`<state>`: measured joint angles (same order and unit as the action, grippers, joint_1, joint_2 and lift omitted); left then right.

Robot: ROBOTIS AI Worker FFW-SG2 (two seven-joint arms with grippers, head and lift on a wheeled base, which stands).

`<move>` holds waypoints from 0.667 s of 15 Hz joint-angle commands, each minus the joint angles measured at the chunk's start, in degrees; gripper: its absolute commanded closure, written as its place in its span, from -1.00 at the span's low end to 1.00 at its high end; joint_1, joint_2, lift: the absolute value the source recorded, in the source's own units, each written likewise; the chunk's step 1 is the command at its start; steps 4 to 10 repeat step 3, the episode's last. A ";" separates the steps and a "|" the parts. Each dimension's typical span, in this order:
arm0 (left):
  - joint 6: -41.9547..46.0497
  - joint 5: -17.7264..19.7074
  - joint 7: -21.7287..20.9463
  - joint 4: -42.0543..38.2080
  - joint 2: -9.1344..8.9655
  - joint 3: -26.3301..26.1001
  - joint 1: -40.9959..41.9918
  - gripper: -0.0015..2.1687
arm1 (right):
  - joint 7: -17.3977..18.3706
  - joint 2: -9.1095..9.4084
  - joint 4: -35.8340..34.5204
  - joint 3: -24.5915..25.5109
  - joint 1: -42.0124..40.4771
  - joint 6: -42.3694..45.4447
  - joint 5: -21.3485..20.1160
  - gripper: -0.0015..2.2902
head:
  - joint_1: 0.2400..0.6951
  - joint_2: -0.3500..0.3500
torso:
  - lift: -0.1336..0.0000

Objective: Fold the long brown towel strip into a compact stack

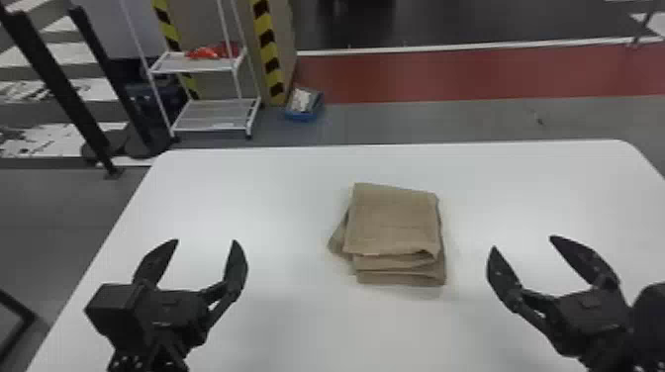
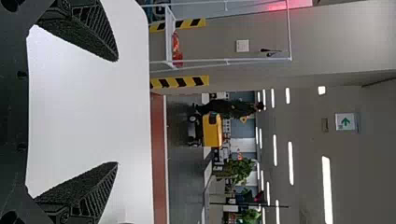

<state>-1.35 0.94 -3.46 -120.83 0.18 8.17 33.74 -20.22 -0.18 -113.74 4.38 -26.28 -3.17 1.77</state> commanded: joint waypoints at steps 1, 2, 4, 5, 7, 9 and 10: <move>-0.37 -0.50 -0.05 -0.20 -0.32 -0.08 -0.08 -0.92 | 0.01 0.23 0.01 -0.25 0.01 -0.13 -0.01 -0.92 | 1.00 0.35 | -0.84; -0.90 -0.50 0.04 -0.11 -0.32 -0.17 -0.08 -0.92 | 0.01 0.23 0.01 -0.34 0.01 -0.13 -0.01 -0.92 | 1.00 0.36 | -0.84; -1.25 -0.58 0.04 -0.11 -0.32 -0.17 -0.08 -0.92 | 0.01 0.23 0.10 -0.42 0.09 -0.13 -0.01 -0.92 | 1.00 0.36 | -0.84; -1.25 -0.58 0.04 -0.11 -0.32 -0.17 -0.08 -0.92 | 0.01 0.23 0.10 -0.42 0.09 -0.13 -0.01 -0.92 | 1.00 0.36 | -0.84; -1.25 -0.58 0.04 -0.11 -0.32 -0.17 -0.08 -0.92 | 0.01 0.23 0.10 -0.42 0.09 -0.13 -0.01 -0.92 | 1.00 0.36 | -0.84; -1.25 -0.58 0.04 -0.11 -0.32 -0.17 -0.08 -0.92 | 0.01 0.23 0.10 -0.42 0.09 -0.13 -0.01 -0.92 | 1.00 0.36 | -0.84; -1.25 -0.58 0.04 -0.11 -0.32 -0.17 -0.08 -0.92 | 0.01 0.23 0.10 -0.42 0.09 -0.13 -0.01 -0.92 | 1.00 0.36 | -0.84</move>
